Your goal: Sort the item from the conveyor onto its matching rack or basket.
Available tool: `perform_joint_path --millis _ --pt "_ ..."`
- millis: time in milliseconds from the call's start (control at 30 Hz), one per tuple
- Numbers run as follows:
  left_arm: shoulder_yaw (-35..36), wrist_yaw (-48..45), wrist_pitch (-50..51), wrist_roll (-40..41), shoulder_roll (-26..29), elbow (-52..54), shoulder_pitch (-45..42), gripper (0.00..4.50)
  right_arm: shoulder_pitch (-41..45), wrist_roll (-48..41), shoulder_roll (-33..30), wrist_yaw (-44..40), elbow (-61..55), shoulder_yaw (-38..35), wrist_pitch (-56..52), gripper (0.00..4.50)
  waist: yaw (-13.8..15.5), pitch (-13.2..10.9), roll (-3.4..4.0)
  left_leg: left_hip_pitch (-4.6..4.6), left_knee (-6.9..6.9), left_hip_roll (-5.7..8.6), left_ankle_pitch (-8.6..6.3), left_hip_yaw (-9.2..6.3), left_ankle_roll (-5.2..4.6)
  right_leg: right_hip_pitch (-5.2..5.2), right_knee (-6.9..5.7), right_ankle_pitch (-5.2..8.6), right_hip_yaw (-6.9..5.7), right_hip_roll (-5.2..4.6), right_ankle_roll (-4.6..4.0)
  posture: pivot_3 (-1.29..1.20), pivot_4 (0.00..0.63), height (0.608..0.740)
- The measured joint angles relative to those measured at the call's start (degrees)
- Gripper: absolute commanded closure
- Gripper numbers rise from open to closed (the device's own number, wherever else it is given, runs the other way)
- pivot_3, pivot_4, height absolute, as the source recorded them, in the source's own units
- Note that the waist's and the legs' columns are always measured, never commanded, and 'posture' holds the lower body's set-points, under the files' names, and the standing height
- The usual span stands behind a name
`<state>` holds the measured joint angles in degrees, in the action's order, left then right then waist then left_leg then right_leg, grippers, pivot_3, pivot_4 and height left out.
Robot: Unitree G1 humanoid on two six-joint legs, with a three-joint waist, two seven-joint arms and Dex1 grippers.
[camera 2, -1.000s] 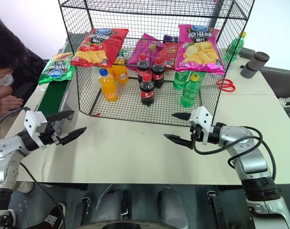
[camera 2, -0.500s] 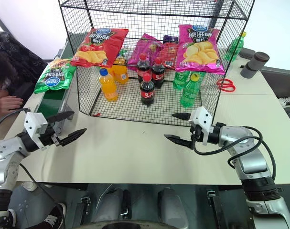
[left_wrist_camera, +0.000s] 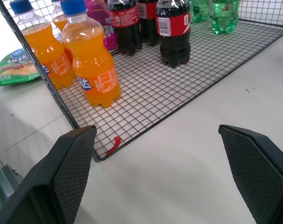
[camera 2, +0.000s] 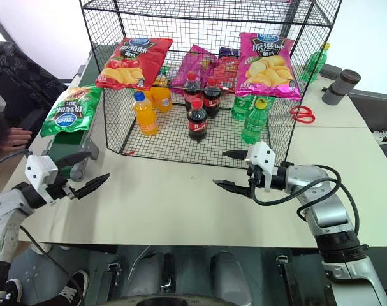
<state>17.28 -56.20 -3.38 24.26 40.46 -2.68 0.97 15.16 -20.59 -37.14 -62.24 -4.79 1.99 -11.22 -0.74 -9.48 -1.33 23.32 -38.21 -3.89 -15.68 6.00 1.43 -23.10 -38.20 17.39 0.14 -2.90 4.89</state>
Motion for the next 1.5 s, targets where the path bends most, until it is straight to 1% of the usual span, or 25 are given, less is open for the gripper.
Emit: perform_joint_path --millis 200,333,400,467,567,600,667,767,900,1133,1300,1500 --pt "0.0 0.1 -0.4 -0.1 0.0 0.4 0.1 0.00 0.0 0.2 0.0 -0.3 0.0 0.0 0.4 0.06 0.0 0.0 0.00 0.00 0.00 0.00 0.00 0.00 0.00 0.00 0.00 0.00 0.00 0.00 0.00 0.00 0.150 0.740" --pt "1.5 1.1 -4.3 -2.0 0.2 0.4 0.7 0.00 0.0 -0.6 0.8 -0.2 -0.1 0.0 -0.5 0.06 -0.1 0.0 0.00 0.00 0.01 -0.02 0.00 0.00 0.00 -0.01 0.00 0.00 0.00 0.02 0.00 0.00 0.150 0.740" --pt "3.2 3.2 -8.8 -5.7 1.5 0.3 2.2 0.00 -0.1 -2.4 2.3 -0.2 -1.2 0.1 -2.4 0.06 -0.3 0.0 0.00 -0.01 0.03 -0.04 0.00 0.01 0.00 -0.04 0.00 -0.01 0.01 0.02 -0.01 0.00 0.150 0.740" --pt "5.7 6.3 -15.0 -11.3 3.2 0.0 4.6 0.00 -0.1 -4.1 3.0 -0.8 -3.1 1.3 -4.3 0.06 -0.3 0.0 0.00 0.00 0.06 -0.06 0.00 0.02 0.00 -0.07 0.00 -0.01 0.02 0.00 -0.02 0.00 0.150 0.740" --pt "8.6 10.8 -20.9 -17.0 3.6 -0.2 8.1 0.00 0.7 -4.5 4.0 -1.4 -3.8 3.2 -5.4 0.06 -0.1 0.0 -0.01 0.00 0.06 -0.04 -0.01 0.06 -0.01 -0.06 0.01 -0.01 0.01 -0.08 -0.02 0.00 0.150 0.740" --pt "10.4 14.2 -23.7 -21.4 3.4 -0.2 11.2 0.00 2.0 -4.6 5.6 -1.6 -3.9 4.5 -6.0 0.06 -0.5 0.0 -0.03 -0.03 0.06 -0.06 -0.02 0.12 -0.03 -0.08 0.01 -0.03 0.04 -0.10 -0.05 0.00 0.150 0.740" --pt "12.6 19.7 -27.4 -28.2 3.0 -0.5 14.9 0.00 3.4 -5.0 7.5 -2.1 -3.9 6.7 -7.0 0.06 -0.5 0.0 -0.03 -0.02 0.07 -0.06 -0.03 0.12 -0.04 -0.10 0.01 -0.04 0.02 -0.09 -0.06 0.00 0.150 0.740" --pt "14.9 26.6 -30.9 -35.7 2.7 -0.7 18.1 0.00 5.4 -4.7 9.3 -3.0 -2.7 9.0 -6.9 0.06 0.1 0.0 -0.06 -0.01 0.07 -0.06 -0.03 0.10 -0.04 -0.08 0.01 -0.04 -0.08 -0.19 -0.07 0.00 0.150 0.740" --pt "16.1 34.2 -32.1 -43.8 2.8 -0.7 19.9 0.00 7.4 -4.0 9.7 -4.1 0.1 9.6 -5.8 0.06 0.1 0.1 -0.11 0.00 0.06 0.02 -0.06 0.14 -0.11 -0.05 0.03 -0.04 -0.14 -0.43 -0.07 0.00 0.150 0.740" --pt "14.9 40.5 -31.8 -50.1 4.9 -1.3 18.9 0.00 8.2 -3.1 9.5 -5.6 1.8 9.6 -4.7 0.06 -0.1 0.1 -0.14 0.01 0.09 -0.04 -0.06 0.14 -0.11 -0.09 0.02 -0.04 -0.15 -0.36 -0.06 0.00 0.150 0.740" --pt "13.1 42.4 -30.9 -51.0 6.8 -3.0 17.1 0.00 8.0 -2.7 9.2 -5.5 1.8 9.5 -4.6 0.06 -0.3 0.1 -0.14 0.00 0.09 -0.05 -0.06 0.14 -0.11 -0.09 0.01 -0.04 -0.15 -0.38 -0.06 0.00 0.150 0.740" --pt "9.8 42.9 -30.9 -51.3 7.7 -5.7 16.2 0.00 7.2 -2.1 8.5 -4.5 1.8 8.8 -4.4 0.06 -0.3 0.1 -0.14 0.01 0.09 -0.05 -0.06 0.17 -0.11 -0.10 0.01 -0.04 -0.15 -0.43 -0.05 0.00 0.150 0.740"
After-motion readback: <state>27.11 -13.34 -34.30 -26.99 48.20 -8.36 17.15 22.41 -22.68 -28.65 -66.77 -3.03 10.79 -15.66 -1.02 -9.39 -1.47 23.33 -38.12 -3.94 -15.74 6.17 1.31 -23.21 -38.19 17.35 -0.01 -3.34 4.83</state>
